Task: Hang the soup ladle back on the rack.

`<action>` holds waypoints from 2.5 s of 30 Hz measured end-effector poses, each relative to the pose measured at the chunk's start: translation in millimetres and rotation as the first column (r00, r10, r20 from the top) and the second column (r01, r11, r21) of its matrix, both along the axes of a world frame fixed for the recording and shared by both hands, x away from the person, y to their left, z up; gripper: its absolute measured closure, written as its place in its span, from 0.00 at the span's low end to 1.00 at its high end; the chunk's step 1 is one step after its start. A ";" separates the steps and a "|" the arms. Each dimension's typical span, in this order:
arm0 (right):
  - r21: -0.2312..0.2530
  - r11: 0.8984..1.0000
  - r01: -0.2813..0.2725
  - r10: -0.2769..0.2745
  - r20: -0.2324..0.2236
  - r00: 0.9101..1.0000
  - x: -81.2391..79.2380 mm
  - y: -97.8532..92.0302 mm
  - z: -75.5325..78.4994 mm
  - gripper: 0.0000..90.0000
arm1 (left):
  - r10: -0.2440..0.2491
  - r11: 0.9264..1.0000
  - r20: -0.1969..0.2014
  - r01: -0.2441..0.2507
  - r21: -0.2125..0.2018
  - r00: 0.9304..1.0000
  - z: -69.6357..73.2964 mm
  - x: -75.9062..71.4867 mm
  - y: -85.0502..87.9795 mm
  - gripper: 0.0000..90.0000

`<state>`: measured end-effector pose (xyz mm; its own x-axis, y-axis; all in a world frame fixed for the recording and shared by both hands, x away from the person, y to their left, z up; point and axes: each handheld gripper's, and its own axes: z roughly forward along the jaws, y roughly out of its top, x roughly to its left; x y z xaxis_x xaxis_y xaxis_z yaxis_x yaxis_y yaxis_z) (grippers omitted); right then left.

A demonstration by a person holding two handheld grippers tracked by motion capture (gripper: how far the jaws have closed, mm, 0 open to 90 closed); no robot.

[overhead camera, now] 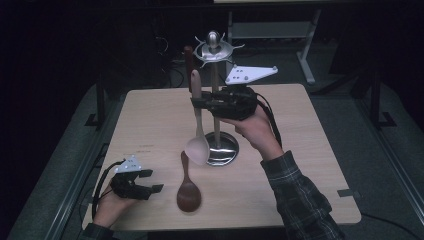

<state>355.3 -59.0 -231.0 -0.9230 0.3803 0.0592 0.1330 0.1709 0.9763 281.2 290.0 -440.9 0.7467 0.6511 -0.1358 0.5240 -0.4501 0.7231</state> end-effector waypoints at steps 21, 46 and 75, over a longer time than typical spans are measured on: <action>0.038 0.999 0.029 -0.029 -0.010 1.000 9.6 -10.7 1.6 0.81 | -0.016 1.000 -0.013 0.016 0.007 1.000 -3.5 0.4 -2.0 0.29; 0.102 0.989 0.109 -0.105 -0.044 0.994 18.2 -19.9 -11.1 0.80 | -0.035 0.999 -0.026 0.035 0.007 0.999 -5.0 0.8 -4.6 0.29; 0.018 0.977 0.212 -0.211 -0.041 0.977 16.7 -54.2 -63.6 0.60 | -0.058 0.998 -0.044 0.059 0.010 0.997 -7.6 1.3 -9.4 0.29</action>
<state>372.0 -113.2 -294.6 -0.8184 0.5652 0.1038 0.2018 0.1135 0.9728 282.5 280.6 -448.6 0.7770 0.6083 -0.1620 0.5276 -0.4889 0.6947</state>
